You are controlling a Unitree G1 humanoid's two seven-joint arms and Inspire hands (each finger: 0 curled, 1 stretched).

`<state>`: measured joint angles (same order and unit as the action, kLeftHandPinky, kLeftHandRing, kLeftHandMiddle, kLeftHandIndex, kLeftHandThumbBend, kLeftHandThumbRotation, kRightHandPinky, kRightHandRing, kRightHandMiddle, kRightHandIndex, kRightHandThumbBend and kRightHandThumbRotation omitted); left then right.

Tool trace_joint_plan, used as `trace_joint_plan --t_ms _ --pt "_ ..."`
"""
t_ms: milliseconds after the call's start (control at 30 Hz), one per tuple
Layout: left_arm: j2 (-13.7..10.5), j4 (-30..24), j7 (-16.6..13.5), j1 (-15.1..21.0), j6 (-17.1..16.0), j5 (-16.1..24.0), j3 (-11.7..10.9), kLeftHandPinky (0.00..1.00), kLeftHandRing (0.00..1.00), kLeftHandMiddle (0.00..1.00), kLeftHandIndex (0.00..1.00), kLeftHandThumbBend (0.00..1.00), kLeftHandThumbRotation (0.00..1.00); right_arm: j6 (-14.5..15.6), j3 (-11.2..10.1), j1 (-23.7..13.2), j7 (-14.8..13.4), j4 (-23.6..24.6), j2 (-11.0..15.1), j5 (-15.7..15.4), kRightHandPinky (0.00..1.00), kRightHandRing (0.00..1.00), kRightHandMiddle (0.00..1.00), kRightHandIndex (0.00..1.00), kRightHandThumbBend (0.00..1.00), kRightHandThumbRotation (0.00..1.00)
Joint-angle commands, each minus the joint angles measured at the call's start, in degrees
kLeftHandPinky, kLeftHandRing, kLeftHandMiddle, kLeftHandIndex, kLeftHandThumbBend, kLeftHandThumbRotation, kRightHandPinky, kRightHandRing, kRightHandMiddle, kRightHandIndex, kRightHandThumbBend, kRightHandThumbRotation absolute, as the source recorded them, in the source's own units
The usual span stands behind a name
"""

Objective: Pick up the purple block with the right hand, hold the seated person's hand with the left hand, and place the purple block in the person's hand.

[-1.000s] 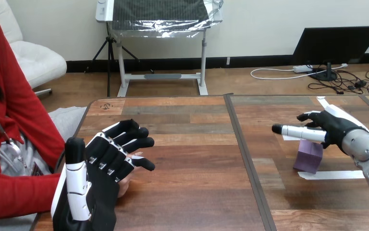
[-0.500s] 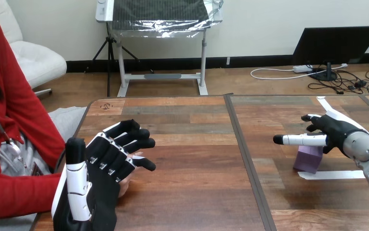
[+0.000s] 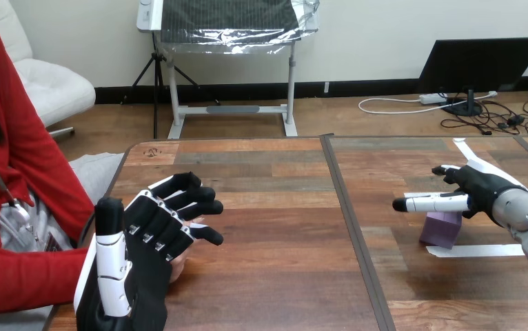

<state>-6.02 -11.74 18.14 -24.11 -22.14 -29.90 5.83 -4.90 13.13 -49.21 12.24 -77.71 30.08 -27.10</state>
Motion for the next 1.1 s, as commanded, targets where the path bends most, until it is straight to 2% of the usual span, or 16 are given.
trace_joint_plan --t_ms 0,100,233,467,733,1067 --pt "2.11 -2.7 0.87 1.76 -0.26 -0.74 -0.68 0.47 0.64 0.65 0.65 0.67 0.96 -0.78 -1.4 -2.07 1.39 0.77 1.67 1.64 0.81 0.95 0.98 0.95 0.97 0.47" --pt "2.07 -2.65 1.08 1.79 -0.37 -0.75 -0.72 0.47 0.64 0.65 0.65 0.67 0.96 -0.64 -1.14 -2.0 1.91 0.73 1.78 1.52 0.82 0.95 0.99 0.95 0.98 0.4" --pt "2.09 -2.6 1.31 1.83 -0.47 -0.74 -0.78 0.47 0.64 0.65 0.65 0.66 0.97 -0.43 0.18 -2.06 2.19 0.65 2.01 0.12 0.81 0.94 0.98 0.95 0.97 0.37" --pt "2.05 -2.88 1.11 1.72 -0.33 -0.45 -0.93 0.47 0.64 0.64 0.65 0.67 0.97 -0.45 0.28 -2.17 3.79 0.51 2.3 -0.03 0.79 0.91 0.97 0.95 0.97 0.3" --pt "1.81 -3.03 1.36 1.66 -0.06 -0.73 -1.03 0.47 0.64 0.64 0.64 0.68 0.97 -0.41 0.54 -2.27 4.17 0.51 2.42 -0.36 0.81 0.91 0.95 0.93 0.96 0.22" --pt "1.83 -3.15 1.53 1.66 0.05 -0.96 -0.98 0.47 0.63 0.63 0.64 0.68 0.97 -0.31 0.48 -2.22 4.02 0.3 2.62 -0.45 0.81 0.88 0.92 0.91 0.95 0.17"
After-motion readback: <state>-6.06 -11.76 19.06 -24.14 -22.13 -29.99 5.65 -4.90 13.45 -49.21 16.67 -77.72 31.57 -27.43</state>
